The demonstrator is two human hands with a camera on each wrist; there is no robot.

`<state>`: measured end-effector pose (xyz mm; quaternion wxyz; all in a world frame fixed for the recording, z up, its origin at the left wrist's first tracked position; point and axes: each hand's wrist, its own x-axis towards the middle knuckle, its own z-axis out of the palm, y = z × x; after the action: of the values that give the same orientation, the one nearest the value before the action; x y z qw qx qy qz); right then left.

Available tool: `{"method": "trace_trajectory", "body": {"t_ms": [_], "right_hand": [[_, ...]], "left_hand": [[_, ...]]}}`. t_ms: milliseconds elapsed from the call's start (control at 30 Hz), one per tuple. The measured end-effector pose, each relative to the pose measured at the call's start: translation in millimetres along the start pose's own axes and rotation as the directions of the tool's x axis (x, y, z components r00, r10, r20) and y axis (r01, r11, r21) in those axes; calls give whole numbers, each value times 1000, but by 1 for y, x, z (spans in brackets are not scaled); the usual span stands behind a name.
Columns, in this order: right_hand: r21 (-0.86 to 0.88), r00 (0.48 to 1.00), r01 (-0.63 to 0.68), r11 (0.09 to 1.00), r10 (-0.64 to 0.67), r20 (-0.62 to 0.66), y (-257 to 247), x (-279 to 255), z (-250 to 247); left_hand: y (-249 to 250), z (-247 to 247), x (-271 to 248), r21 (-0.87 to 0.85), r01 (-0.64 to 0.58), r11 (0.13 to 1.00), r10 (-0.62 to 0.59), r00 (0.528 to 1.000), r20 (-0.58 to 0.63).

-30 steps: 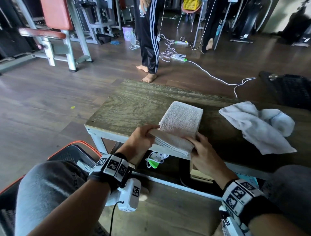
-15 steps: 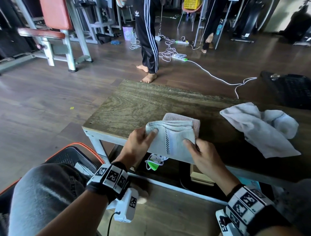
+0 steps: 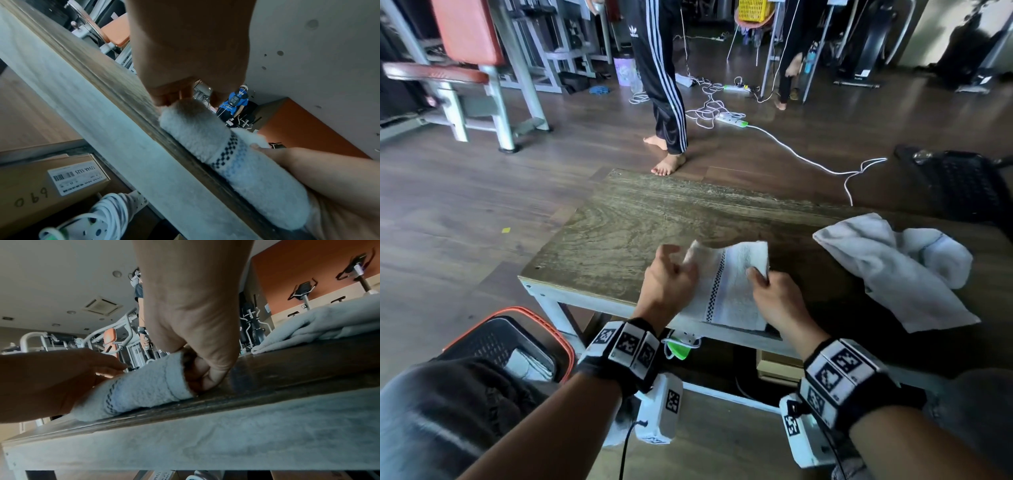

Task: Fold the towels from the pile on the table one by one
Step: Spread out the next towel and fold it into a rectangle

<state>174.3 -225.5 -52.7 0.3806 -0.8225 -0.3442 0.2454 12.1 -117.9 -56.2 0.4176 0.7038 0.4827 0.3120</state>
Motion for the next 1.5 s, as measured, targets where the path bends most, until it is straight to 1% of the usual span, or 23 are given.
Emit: {"method": "trace_trajectory", "body": {"t_ms": [33,100,133,167,200,233,300,367,433,467,533,600,667,733,833,933,1000,1167,1300,1367,1400,1433,1500], "right_hand": [[17,999,-50,999,50,-20,0,3,-2],[-25,989,-111,994,107,-104,0,9,-6],[-77,985,-90,993,77,-156,1,11,-8],[-135,982,-20,991,-5,-188,3,13,-9],[-191,977,71,979,-107,-183,6,15,-10],[-230,971,162,960,-197,-138,9,15,-11],[-234,957,283,930,-290,5,11,16,-12],[-241,943,332,912,-312,118,12,16,-12],[-240,932,358,902,-329,154,12,13,-9],[-232,925,374,898,-342,168,12,10,-9],[-215,910,405,888,-371,184,13,4,-4],[-202,888,453,868,-420,186,15,-1,3],[-205,848,527,824,-494,194,18,-3,12],[-180,830,557,811,-533,166,21,-4,18],[-169,823,566,807,-564,67,28,-6,23],[-241,796,595,767,-603,45,37,-12,28],[-281,786,602,748,-617,40,41,-14,29],[-248,776,613,750,-630,11,43,-7,29],[-272,787,599,753,-617,23,45,-8,30],[-287,790,595,751,-613,32,45,-8,30],[-291,788,597,748,-615,35,45,-7,30],[-290,785,600,745,-619,35,45,-7,31],[-282,782,603,746,-622,27,45,-7,30]], "left_hand": [[1,4,2,-35,51,998,-51,999,-2],[1,8,6,-6,69,998,-69,998,12],[2,8,8,37,43,998,-44,999,22],[4,7,12,75,15,997,-17,999,31],[7,5,17,108,-9,994,5,999,43],[9,3,23,141,-35,989,27,998,58],[14,-2,34,251,-84,964,75,996,47],[17,-6,42,413,-137,900,164,986,-29],[20,-8,41,510,-174,842,244,967,-72],[21,-8,39,535,-184,825,251,966,-55],[21,-8,30,563,-179,807,185,982,46],[12,-6,26,539,-199,818,127,978,168],[1,-6,26,481,-254,839,151,958,242],[-4,-9,26,437,-327,838,201,929,310],[-8,-19,13,454,-445,772,230,861,453],[-13,-29,-5,504,-530,682,180,790,587],[-21,-33,-10,510,-585,630,184,751,634],[-28,-36,-11,416,-648,638,346,724,597],[-24,-31,-9,316,-566,761,367,778,510],[-19,-28,-9,172,-564,807,445,774,450],[-16,-26,-10,118,-574,810,479,765,431],[-15,-24,-11,112,-585,803,494,759,424],[-15,-20,-15,228,-585,778,446,771,455]]}}
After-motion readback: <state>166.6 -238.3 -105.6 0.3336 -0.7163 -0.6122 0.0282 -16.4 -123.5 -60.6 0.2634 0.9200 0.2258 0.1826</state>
